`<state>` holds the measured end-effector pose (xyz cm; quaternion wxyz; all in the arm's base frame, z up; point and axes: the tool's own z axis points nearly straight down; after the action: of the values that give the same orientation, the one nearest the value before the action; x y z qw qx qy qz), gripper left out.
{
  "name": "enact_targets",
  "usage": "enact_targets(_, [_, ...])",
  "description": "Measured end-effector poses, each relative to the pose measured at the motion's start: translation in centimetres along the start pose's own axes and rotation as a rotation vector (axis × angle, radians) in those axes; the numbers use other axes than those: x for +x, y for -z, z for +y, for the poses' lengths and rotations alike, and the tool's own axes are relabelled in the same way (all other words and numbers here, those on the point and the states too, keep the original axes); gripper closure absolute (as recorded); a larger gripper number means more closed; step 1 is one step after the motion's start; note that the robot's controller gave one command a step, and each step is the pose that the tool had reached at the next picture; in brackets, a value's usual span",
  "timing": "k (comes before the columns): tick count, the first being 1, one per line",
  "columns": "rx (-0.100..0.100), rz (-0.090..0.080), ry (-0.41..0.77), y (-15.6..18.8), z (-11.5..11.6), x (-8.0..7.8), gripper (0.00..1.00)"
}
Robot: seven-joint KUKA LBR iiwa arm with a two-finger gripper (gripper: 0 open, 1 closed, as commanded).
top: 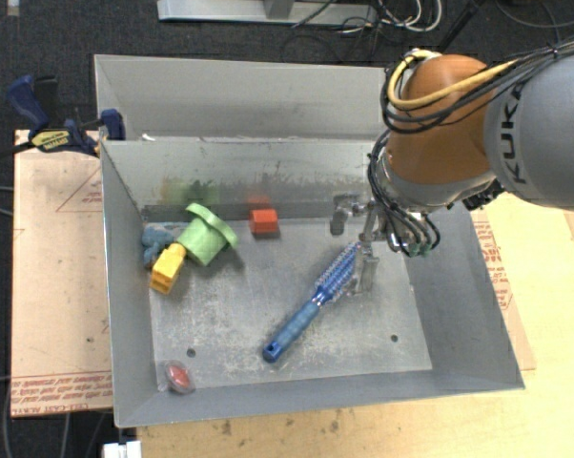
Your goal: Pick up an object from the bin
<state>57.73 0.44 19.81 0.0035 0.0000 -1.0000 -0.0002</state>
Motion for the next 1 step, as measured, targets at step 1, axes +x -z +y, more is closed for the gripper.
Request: enact_targets(1, [-0.001,-0.002,0.181,-13.21,1.44,-2.19,0.0])
